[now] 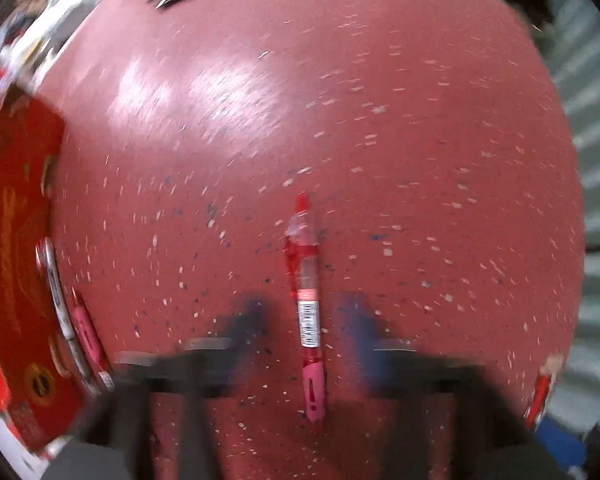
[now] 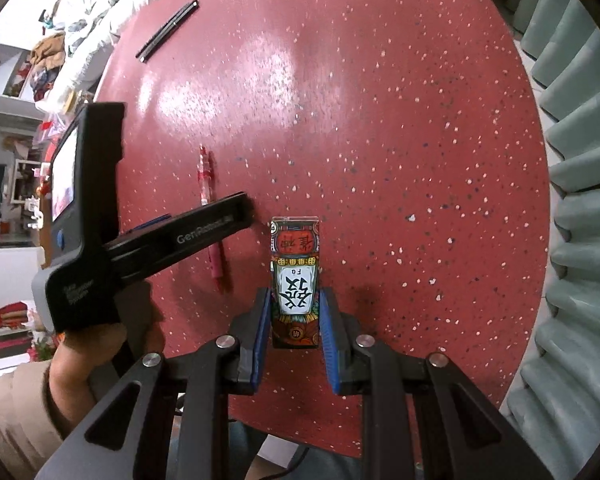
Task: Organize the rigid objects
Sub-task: 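Grasp the small snack packet with the right gripper while the left gripper grasps the red pen, then carry the red pen and snack packet over the cardboard box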
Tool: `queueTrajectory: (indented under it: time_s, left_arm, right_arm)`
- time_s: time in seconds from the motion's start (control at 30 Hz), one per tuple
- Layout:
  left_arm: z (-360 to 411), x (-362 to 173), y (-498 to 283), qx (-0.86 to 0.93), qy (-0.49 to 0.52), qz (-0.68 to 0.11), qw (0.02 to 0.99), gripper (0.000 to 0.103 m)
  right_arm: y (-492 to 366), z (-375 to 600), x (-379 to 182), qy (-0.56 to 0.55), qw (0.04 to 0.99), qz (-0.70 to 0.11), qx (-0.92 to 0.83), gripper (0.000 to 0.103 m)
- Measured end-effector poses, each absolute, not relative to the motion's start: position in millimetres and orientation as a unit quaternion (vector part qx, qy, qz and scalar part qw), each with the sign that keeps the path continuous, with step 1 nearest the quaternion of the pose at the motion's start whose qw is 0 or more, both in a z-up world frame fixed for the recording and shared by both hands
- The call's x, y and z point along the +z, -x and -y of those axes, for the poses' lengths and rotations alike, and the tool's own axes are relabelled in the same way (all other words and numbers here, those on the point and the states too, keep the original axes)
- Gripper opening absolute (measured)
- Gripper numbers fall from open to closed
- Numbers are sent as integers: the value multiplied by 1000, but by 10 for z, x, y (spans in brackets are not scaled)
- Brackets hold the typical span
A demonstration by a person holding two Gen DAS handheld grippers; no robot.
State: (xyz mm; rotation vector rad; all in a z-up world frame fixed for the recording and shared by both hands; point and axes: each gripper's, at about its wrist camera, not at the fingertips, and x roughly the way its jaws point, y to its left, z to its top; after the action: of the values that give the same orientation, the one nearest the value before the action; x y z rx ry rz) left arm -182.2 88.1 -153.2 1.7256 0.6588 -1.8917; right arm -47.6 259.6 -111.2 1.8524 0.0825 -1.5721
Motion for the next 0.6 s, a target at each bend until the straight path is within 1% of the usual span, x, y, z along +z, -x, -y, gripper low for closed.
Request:
queueTrajectory:
  time_s: [0.1,0.17,0.27,0.4,0.6]
  left_arm:
    - [-855,-1503,1795,-688,-642,-259,218,11]
    - [-839,-1397,1750,-693,-640,-256,211,11]
    - [-836,-1185,1685,-705,-635,-246,197,11]
    - [-868,-876,1545,-723,-628,-226,179,11]
    - [-853,-539,1160,-735,-615,-230,169,11]
  right_arm:
    - [504,-2614,-1049,-711,346,-24,-612,25]
    - [498,-2618,-1023,-708,344,-25,-616,25]
    - [480,-2498,-983,-705,341,-23,-622,25]
    - [445,-2624,-848,-701,336,-31,-629,25]
    - [361,-2434,-698,-695,334,-39,-635,25]
